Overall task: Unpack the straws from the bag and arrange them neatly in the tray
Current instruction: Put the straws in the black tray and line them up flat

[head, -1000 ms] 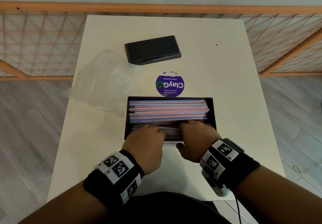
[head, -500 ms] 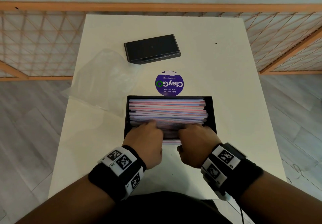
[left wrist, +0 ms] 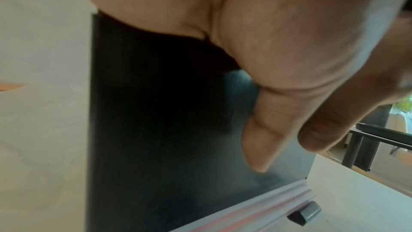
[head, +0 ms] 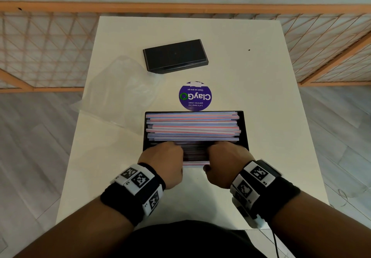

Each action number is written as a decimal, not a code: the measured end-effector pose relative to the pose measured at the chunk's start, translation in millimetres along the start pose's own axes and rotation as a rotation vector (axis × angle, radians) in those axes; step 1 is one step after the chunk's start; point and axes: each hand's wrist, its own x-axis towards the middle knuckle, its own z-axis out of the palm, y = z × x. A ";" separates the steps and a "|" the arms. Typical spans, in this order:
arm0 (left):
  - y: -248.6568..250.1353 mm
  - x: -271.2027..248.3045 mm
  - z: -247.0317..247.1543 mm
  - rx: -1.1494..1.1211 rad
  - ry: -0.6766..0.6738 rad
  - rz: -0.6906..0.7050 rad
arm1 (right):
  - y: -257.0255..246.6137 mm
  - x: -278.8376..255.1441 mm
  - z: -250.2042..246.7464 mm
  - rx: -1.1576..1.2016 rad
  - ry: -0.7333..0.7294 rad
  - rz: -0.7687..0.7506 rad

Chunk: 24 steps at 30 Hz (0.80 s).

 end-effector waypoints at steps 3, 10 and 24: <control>-0.5 0.2 1.3 0.010 0.004 0.005 | 0.1 1.0 0.5 -0.002 -0.012 0.008; 0.5 -2.1 -1.7 0.032 -0.005 -0.005 | 1.4 1.0 1.3 0.021 -0.014 0.002; -19.7 -21.9 0.7 0.136 0.425 0.105 | 15.3 -34.0 9.2 0.042 0.555 -0.169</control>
